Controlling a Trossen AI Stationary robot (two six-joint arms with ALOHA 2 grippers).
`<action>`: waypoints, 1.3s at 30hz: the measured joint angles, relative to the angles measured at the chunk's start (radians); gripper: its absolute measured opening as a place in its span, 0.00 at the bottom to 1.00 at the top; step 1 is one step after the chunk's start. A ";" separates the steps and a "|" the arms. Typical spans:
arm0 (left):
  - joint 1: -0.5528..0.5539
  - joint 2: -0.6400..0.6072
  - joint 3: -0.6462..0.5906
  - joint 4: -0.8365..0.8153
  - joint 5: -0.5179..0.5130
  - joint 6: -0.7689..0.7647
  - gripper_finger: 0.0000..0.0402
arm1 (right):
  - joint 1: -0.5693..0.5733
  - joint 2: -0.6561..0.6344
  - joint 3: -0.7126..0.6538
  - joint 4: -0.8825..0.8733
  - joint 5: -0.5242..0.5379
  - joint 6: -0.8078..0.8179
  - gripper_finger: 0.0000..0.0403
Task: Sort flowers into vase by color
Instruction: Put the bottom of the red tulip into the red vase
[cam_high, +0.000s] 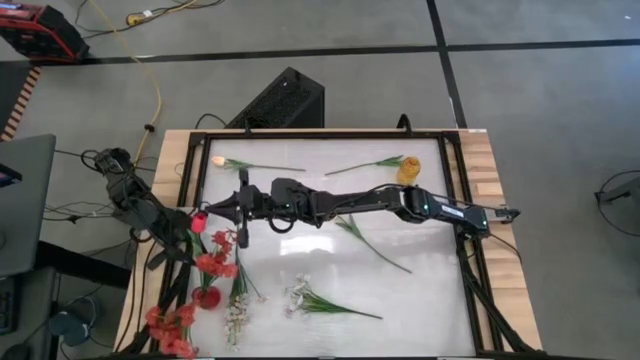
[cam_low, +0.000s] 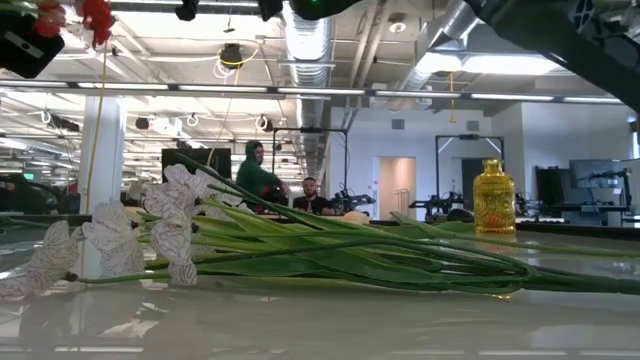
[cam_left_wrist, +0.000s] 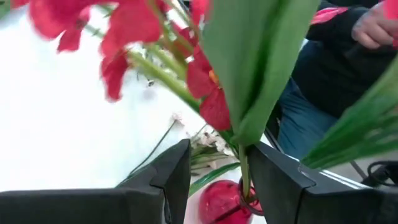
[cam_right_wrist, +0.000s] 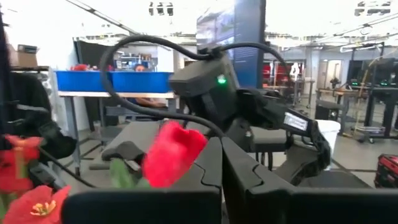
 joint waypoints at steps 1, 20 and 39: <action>0.000 0.000 0.000 -0.002 -0.003 -0.007 0.36 | 0.000 0.000 0.000 -0.001 0.000 -0.007 0.05; 0.000 0.000 0.164 -0.160 -0.104 -0.035 0.36 | 0.059 -0.001 0.000 -0.022 -0.029 -0.148 0.07; 0.000 0.004 0.137 -0.179 0.098 -0.220 0.36 | 0.069 -0.148 -0.001 -0.554 -0.028 -0.275 0.07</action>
